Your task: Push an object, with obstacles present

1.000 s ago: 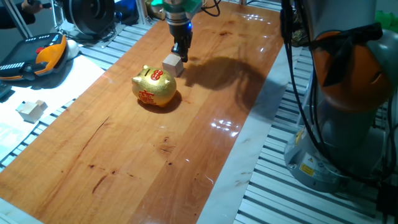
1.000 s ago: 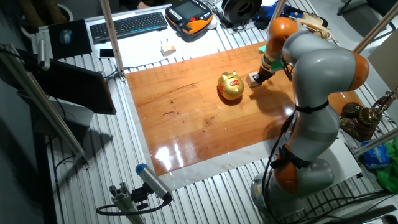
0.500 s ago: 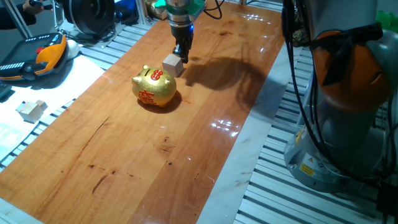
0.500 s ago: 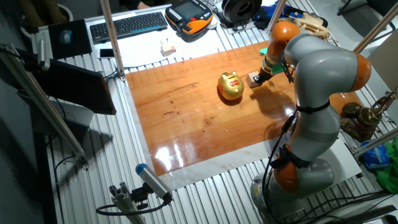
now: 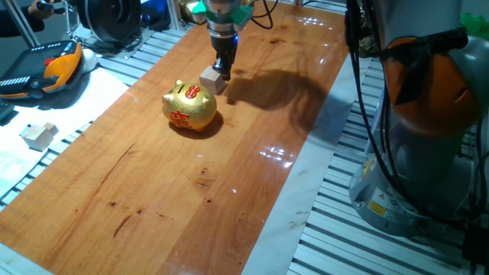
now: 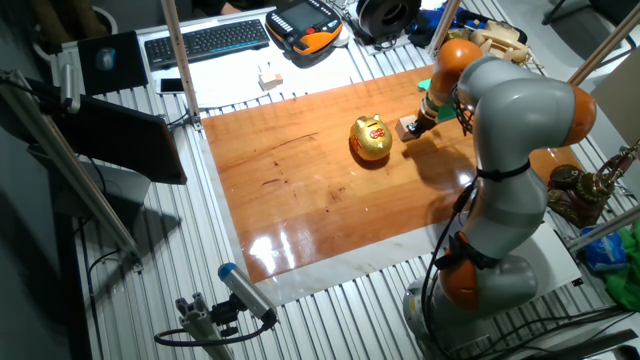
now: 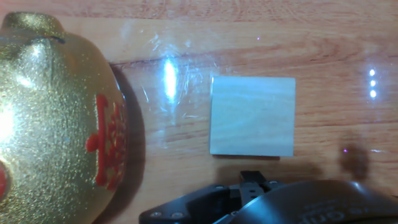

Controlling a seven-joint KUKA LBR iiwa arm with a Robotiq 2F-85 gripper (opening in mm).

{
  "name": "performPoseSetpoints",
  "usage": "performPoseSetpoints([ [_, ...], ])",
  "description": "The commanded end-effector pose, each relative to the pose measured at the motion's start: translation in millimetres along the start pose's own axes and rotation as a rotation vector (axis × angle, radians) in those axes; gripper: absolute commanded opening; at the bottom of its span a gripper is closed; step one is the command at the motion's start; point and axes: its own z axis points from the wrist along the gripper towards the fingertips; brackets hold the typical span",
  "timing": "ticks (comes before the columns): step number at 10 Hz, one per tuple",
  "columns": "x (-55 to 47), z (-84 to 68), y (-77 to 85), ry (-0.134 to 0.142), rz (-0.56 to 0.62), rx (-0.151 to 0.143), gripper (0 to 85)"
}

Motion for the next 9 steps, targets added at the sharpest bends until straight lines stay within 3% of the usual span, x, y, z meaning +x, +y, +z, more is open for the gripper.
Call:
performPoseSetpoints([
  [1, -0.8, 1.7, -0.1, -0.004, -0.002, -0.001, 0.0],
  [4, -3.3, 4.8, -1.5, -0.020, -0.020, -0.001, 0.0],
  [9, -11.1, 6.1, -0.4, -0.021, -0.028, -0.001, 0.0],
])
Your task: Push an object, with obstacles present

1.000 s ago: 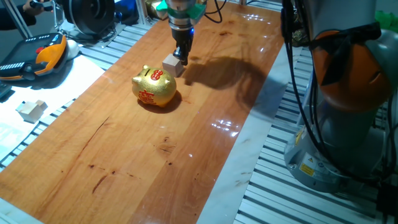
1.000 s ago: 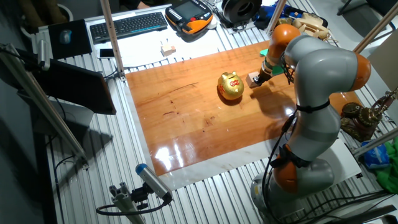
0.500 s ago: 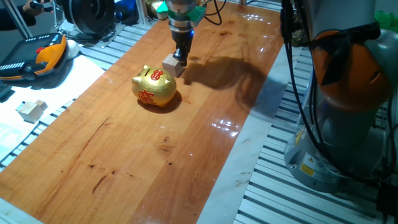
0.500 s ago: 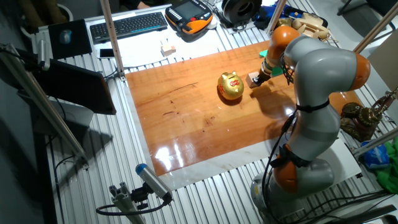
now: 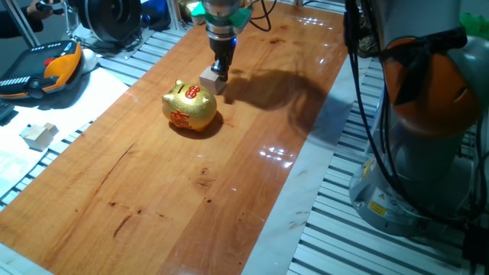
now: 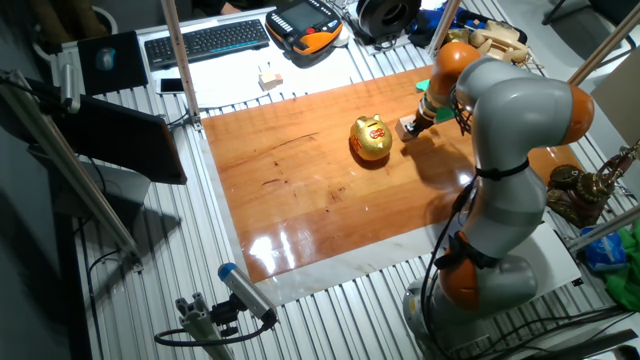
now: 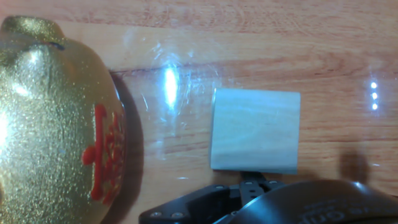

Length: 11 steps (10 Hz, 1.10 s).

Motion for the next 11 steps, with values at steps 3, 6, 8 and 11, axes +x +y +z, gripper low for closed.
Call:
performPoseSetpoints([
  [3, -9.4, -2.8, -0.7, 0.009, -0.002, -0.004, 0.0],
  [6, -22.1, -6.1, -1.8, 0.016, -0.011, -0.007, 0.0],
  [8, -28.7, -4.4, -0.4, 0.008, -0.013, -0.009, 0.0],
  [11, -41.5, -10.4, 3.7, 0.003, -0.024, -0.004, 0.0],
])
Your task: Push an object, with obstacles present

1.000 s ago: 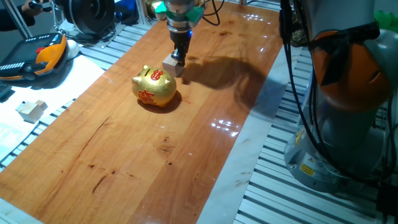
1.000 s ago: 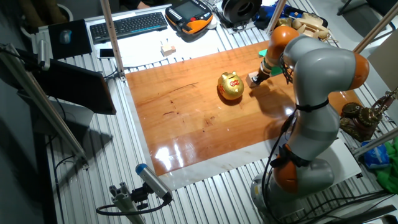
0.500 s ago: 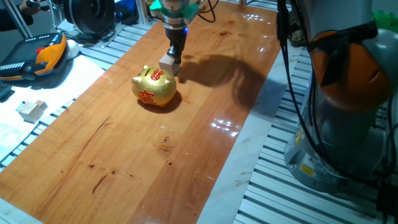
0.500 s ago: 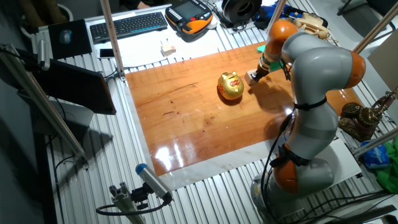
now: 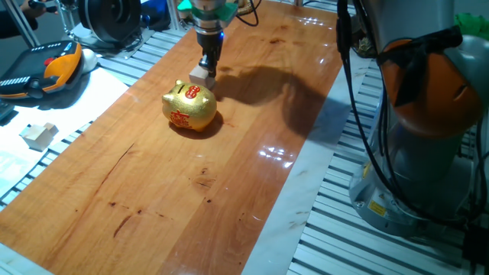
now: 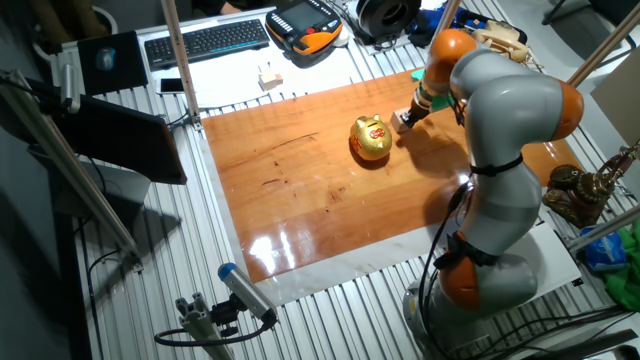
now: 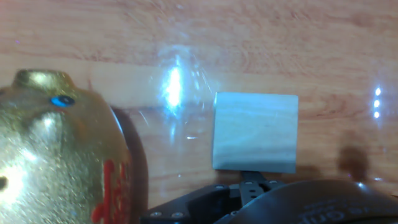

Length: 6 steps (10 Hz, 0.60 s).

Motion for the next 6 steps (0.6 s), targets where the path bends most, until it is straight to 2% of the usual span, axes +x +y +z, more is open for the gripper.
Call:
performPoseSetpoints([
  [1, -3.7, -2.0, 0.9, 0.000, -0.005, 0.005, 0.0],
  [4, -10.7, -1.7, -1.3, 0.001, -0.014, 0.012, 0.0],
  [6, -8.8, -5.5, -3.7, 0.006, -0.014, 0.013, 0.0],
])
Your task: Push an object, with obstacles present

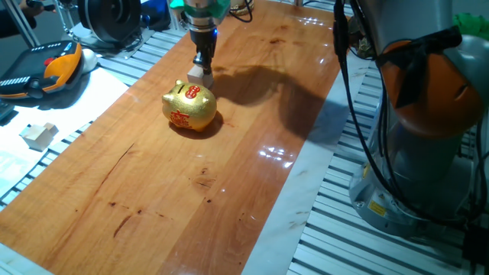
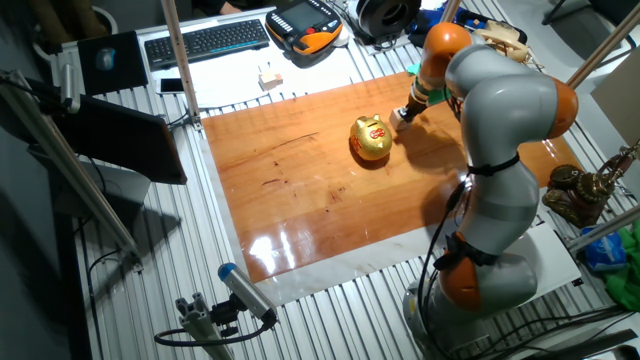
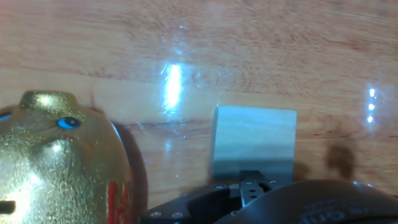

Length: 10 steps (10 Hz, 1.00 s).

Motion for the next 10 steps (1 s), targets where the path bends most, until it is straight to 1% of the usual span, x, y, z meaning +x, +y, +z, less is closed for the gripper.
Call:
performPoseSetpoints([
  [1, 0.9, -4.3, -0.4, 0.004, -0.002, 0.001, 0.0],
  [2, 3.8, -6.3, -0.2, 0.006, -0.003, 0.005, 0.0],
  [3, 8.2, -5.0, -0.6, 0.004, -0.007, 0.009, 0.0],
  [4, 12.3, -0.1, -1.1, -0.006, -0.012, 0.018, 0.0],
  [5, 19.4, 9.4, -1.3, -0.021, -0.012, 0.022, 0.0],
  [6, 22.8, 15.0, 1.1, -0.027, -0.006, 0.021, 0.0],
  [8, 20.4, 20.7, 0.6, -0.034, -0.004, 0.017, 0.0],
  [10, 11.5, 23.8, -2.5, -0.039, -0.011, 0.012, 0.0],
])
